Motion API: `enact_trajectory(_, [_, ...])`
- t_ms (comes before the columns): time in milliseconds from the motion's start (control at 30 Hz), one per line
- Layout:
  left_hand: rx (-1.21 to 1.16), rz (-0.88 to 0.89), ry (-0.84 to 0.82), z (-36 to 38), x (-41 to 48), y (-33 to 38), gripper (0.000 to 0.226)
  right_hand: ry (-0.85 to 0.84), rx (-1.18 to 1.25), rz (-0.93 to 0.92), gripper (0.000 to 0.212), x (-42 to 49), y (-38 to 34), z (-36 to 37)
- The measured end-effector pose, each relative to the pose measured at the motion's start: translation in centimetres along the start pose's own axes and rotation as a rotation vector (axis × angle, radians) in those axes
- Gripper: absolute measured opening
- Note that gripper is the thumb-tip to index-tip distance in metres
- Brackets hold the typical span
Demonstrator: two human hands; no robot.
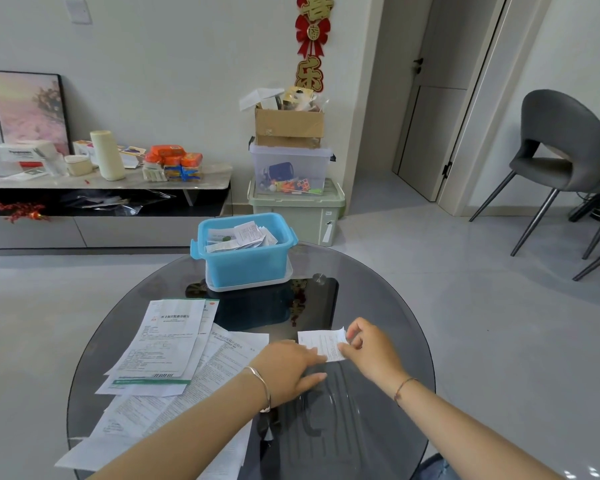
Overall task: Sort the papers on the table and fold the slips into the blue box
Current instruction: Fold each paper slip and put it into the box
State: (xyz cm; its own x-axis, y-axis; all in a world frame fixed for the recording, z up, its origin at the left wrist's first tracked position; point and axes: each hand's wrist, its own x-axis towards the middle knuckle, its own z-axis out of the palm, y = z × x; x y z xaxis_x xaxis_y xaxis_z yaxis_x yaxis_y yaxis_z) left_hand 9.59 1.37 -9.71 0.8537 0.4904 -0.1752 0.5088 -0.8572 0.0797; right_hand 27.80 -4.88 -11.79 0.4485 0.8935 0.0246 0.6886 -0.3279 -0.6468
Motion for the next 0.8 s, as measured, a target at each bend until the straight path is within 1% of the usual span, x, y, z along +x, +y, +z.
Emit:
enact_trajectory(67, [0.043, 0.028, -0.025, -0.2, 0.2, 0.0, 0.05, 0.071, -0.083, -0.136, 0.022, -0.6, 0.2, -0.2])
enact_trajectory(167, [0.076, 0.051, -0.019, -0.1, -0.1, 0.2, 0.052, 0.135, -0.244, -0.444, 0.005, -1.1, 0.3, -0.6])
enact_trajectory(233, [0.058, 0.045, 0.014, 0.2, -0.3, 0.2, 0.053, 0.123, -0.28, -0.576, 0.009, -1.5, 0.7, -0.5])
enact_trajectory(300, [0.03, 0.026, 0.045, 0.7, -0.5, 0.1, 0.053, 0.112, -0.308, -0.65, 0.017, -2.0, 1.5, -0.4])
enact_trajectory(433, [0.018, 0.015, 0.074, 1.0, -0.6, 0.2, 0.053, 0.059, -0.419, -0.737, 0.037, -2.6, 2.4, -0.7])
enact_trajectory(500, [0.002, 0.015, 0.093, 1.1, -0.8, 0.4, 0.054, 0.016, -0.47, -0.766, 0.038, -2.6, 2.8, -0.8])
enact_trajectory(567, [-0.015, 0.01, 0.112, 1.1, -1.0, 0.4, 0.056, 0.008, -0.512, -0.793, 0.04, -2.5, 2.9, -0.9])
enact_trajectory(800, [0.015, 0.01, 0.107, 0.7, -1.2, 1.1, 0.061, 0.074, -0.551, -0.769, 0.045, -2.2, 3.7, -1.9])
